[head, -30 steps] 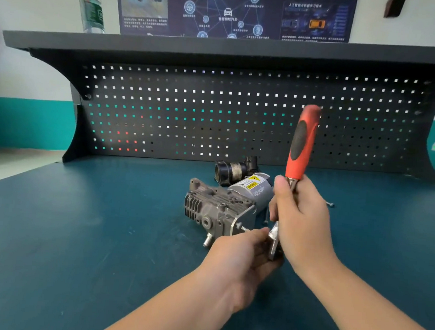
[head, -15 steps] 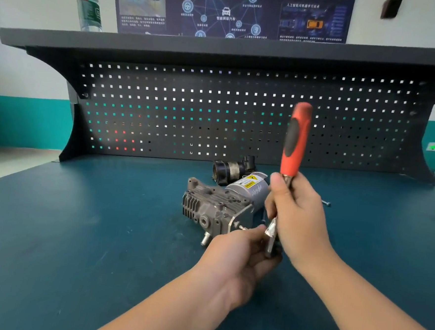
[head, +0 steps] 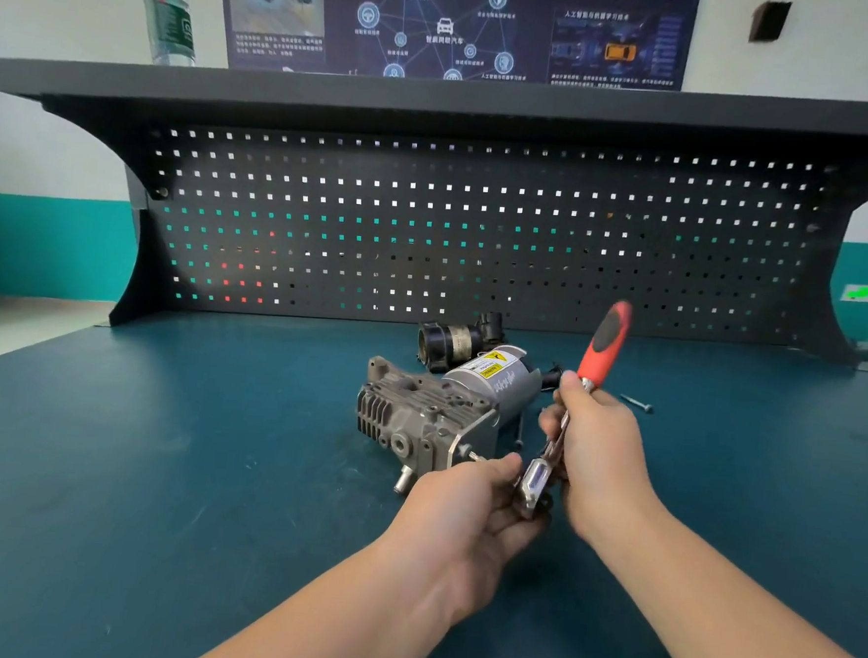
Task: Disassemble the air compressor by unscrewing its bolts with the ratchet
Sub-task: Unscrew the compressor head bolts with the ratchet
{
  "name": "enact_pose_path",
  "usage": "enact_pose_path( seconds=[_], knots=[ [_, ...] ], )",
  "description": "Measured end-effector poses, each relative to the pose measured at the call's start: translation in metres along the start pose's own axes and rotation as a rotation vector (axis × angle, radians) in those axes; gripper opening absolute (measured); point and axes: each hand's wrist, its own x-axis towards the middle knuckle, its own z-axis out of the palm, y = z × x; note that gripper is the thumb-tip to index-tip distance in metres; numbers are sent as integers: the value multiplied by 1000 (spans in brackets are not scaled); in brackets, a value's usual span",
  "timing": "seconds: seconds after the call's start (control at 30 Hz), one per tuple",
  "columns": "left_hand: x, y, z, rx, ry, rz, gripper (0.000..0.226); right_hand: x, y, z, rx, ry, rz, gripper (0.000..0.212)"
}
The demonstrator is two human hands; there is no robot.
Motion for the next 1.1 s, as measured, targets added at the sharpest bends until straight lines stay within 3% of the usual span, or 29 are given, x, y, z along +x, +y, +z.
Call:
enact_pose_path(
  seconds=[0.17,0.3,0.4,0.47,0.53,0.7,0.87,0.97,1.1],
  knots=[
    [-2,0,1,17,-9,21,12,-23,-6,1,-222,-208,-692,26],
    [-9,2,-1,-35,-118,7,23,-38,-11,0,-602,-380,-1273,21],
    [-10,4,-4,-78,-153,33,34,-40,-11,2,-686,-422,-1419,29],
    [-8,4,-3,-55,-139,21,29,-38,-8,1,-611,-381,-1281,22],
    [-5,4,-1,9,-106,-6,20,-34,-7,0,-447,-365,-997,17],
    [0,3,1,6,-33,-19,16,-13,-9,1,-201,-127,-446,30],
    [0,3,1,22,-26,-24,8,0,-3,-3,194,31,316,30],
    [0,2,1,21,-1,-20,11,-3,-1,-2,250,17,434,30],
    [-1,2,1,21,9,-10,10,-1,0,-1,226,7,317,31]
  ],
)
